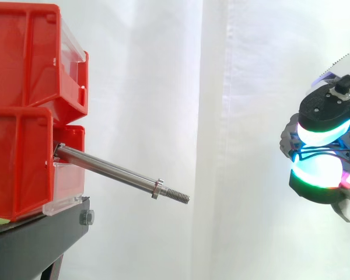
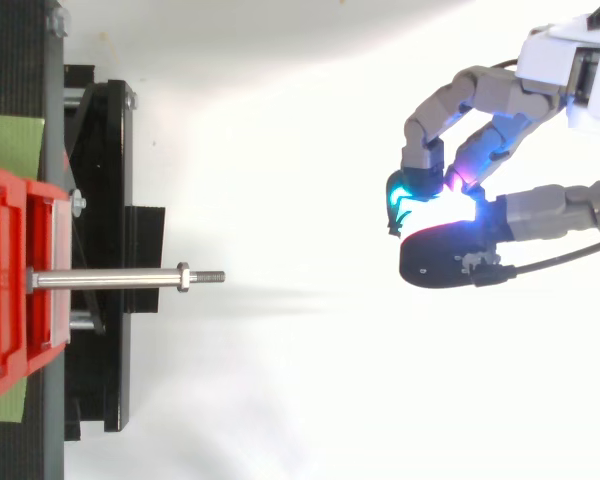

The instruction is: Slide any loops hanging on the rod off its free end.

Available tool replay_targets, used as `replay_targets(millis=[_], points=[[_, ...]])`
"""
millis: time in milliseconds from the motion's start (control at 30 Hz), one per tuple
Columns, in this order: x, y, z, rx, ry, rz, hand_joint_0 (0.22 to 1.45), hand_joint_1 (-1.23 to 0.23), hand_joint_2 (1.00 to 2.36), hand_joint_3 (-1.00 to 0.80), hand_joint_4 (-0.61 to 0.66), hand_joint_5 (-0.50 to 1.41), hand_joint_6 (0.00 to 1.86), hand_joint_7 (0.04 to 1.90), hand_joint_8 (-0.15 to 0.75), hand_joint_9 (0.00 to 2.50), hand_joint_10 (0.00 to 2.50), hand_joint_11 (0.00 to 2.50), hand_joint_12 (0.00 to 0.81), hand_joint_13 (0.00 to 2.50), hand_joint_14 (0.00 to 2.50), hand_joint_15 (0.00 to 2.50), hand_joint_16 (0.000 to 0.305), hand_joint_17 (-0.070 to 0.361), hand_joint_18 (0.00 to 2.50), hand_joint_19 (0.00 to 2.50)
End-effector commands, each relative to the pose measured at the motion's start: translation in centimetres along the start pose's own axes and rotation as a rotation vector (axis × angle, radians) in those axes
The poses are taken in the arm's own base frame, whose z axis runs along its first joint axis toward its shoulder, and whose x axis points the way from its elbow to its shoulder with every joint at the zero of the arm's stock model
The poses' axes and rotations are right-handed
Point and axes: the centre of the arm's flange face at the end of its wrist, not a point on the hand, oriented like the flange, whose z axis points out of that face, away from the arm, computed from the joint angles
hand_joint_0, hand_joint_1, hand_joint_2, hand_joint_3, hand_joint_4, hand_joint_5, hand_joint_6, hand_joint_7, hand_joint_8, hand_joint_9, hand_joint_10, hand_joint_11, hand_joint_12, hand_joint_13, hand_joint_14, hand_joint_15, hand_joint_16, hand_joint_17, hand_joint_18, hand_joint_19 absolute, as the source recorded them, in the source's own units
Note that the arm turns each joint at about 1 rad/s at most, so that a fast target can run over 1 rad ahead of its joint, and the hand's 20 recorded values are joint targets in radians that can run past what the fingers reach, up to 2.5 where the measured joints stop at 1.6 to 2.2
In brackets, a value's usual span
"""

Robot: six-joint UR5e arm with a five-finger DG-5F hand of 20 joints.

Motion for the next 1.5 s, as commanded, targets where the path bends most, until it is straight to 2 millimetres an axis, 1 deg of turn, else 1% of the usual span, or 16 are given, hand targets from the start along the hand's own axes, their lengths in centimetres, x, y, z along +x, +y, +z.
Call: replay_targets(millis=[0,67,133,333,567,633,700,767,833,867,900,933,1000,1133,1300,1467], points=[[0.01,-0.02,0.00,0.000,0.000,0.001,0.60,-0.76,1.02,-0.12,0.07,-0.15,0.94,0.83,0.298,0.94,0.03,0.87,0.377,0.83,0.02,0.53,0.052,0.118,0.76,0.48],[-0.02,0.04,-0.01,-0.001,0.000,0.000,0.61,-0.77,1.02,-0.15,0.07,-0.16,0.94,0.84,0.288,0.93,0.03,0.88,0.367,0.82,0.02,0.53,0.050,0.113,0.74,0.48],[0.01,-0.02,0.00,0.000,0.000,-0.001,0.63,-0.77,1.01,-0.24,0.07,-0.16,0.94,0.84,0.276,0.91,0.03,0.87,0.354,0.80,0.02,0.53,0.047,0.106,0.72,0.49],[-0.02,0.04,-0.01,-0.001,0.000,0.000,0.63,-0.77,1.01,-0.32,0.08,-0.16,0.94,0.84,0.275,0.92,0.03,0.86,0.345,0.80,0.02,0.53,0.046,0.103,0.72,0.49],[-0.02,0.04,-0.01,-0.001,0.000,0.001,0.60,-0.64,1.01,-0.38,0.11,-0.14,0.94,0.87,0.278,0.96,0.03,0.86,0.348,0.82,0.02,0.54,0.046,0.103,0.73,0.49],[0.07,0.09,-0.02,-0.002,0.001,-0.001,0.59,-0.61,1.01,-0.40,0.10,-0.14,0.94,0.88,0.281,0.97,0.03,0.86,0.351,0.83,0.02,0.54,0.046,0.103,0.73,0.50],[0.10,0.03,0.00,0.000,0.001,0.000,0.58,-0.52,1.01,-0.39,0.09,-0.13,0.93,0.89,0.284,0.99,0.03,0.86,0.354,0.83,0.02,0.54,0.046,0.104,0.72,0.51],[0.07,0.09,-0.02,-0.002,0.001,0.000,0.58,-0.51,1.01,-0.38,0.08,-0.13,0.93,0.89,0.281,0.99,0.03,0.86,0.356,0.83,0.02,0.53,0.046,0.104,0.72,0.51],[0.05,0.09,-0.08,-0.002,0.001,0.000,0.58,-0.59,1.02,-0.23,0.09,-0.14,0.93,0.89,0.287,0.96,0.03,0.85,0.360,0.82,0.02,0.54,0.047,0.105,0.72,0.51],[0.07,0.09,-0.02,-0.002,0.001,0.000,0.58,-0.61,1.02,-0.21,0.09,-0.14,0.93,0.88,0.292,0.96,0.03,0.85,0.359,0.82,0.02,0.54,0.048,0.107,0.72,0.51],[0.10,0.02,-0.02,0.001,0.002,0.000,0.59,-0.67,1.02,-0.17,0.10,-0.14,0.93,0.87,0.297,0.95,0.03,0.85,0.371,0.83,0.02,0.53,0.050,0.112,0.74,0.49],[-0.02,0.04,-0.01,-0.001,0.000,0.003,0.60,-0.72,1.02,-0.14,0.07,-0.15,0.94,0.87,0.299,0.95,0.03,0.85,0.372,0.83,0.02,0.53,0.050,0.113,0.75,0.49],[0.07,0.08,-0.03,0.000,0.001,0.009,0.60,-0.75,1.02,-0.13,0.04,-0.15,0.94,0.87,0.295,0.94,0.03,0.86,0.371,0.82,0.02,0.53,0.051,0.114,0.75,0.48],[-0.02,0.03,-0.02,0.000,0.000,0.018,0.63,-0.80,1.02,-0.17,0.01,-0.16,0.95,0.87,0.270,0.91,0.03,0.88,0.349,0.80,0.02,0.53,0.047,0.105,0.71,0.49],[0.07,0.09,-0.02,-0.002,0.001,0.019,0.67,-0.85,1.01,-0.32,0.00,-0.17,0.95,0.84,0.260,0.89,0.03,0.87,0.344,0.79,0.02,0.52,0.046,0.103,0.71,0.47],[0.02,0.15,-0.09,-0.003,0.000,0.019,0.69,-0.86,1.01,-0.39,-0.01,-0.17,0.96,0.81,0.255,0.88,0.03,0.87,0.340,0.79,0.02,0.53,0.045,0.102,0.72,0.46]])
